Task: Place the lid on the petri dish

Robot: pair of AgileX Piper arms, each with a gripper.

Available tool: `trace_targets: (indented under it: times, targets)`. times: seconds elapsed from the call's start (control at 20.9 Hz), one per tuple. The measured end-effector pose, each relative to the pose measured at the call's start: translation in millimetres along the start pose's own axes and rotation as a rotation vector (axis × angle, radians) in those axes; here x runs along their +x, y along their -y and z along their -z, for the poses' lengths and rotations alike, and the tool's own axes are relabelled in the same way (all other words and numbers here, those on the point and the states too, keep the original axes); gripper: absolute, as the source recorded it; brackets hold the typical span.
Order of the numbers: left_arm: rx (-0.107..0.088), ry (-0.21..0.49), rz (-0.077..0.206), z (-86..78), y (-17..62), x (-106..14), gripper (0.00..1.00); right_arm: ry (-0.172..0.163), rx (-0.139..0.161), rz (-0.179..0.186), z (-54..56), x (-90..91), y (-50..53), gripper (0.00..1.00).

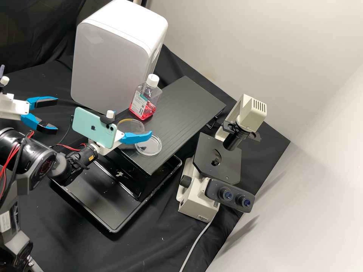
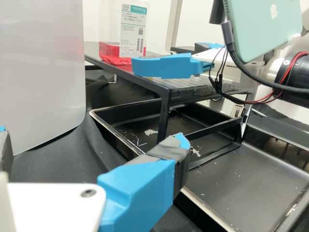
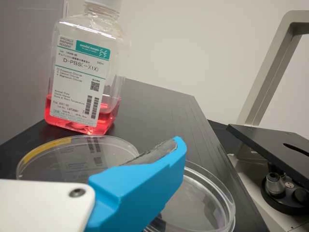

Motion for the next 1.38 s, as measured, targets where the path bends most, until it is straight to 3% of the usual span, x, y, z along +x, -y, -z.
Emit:
trace_targets:
  times: [0.53, 1.0, 1.38]
  targets:
    - [-0.003, -0.007, -0.003, 0.6, -0.3, 0.0, 1.0, 0.002, 0.0, 0.0, -0.4, -1.0, 0.0, 1.0]
    - [-0.007, -0.016, -0.007, 1.5, -0.6, 0.0, 1.0, 0.008, -0.004, 0.007, -3.6, -20.1, -1.6, 1.0]
    - [-0.007, -0.016, -0.007, 1.5, -0.6, 0.0, 1.0, 0.023, -0.006, -0.003, -8.3, -21.0, -3.4, 1.0]
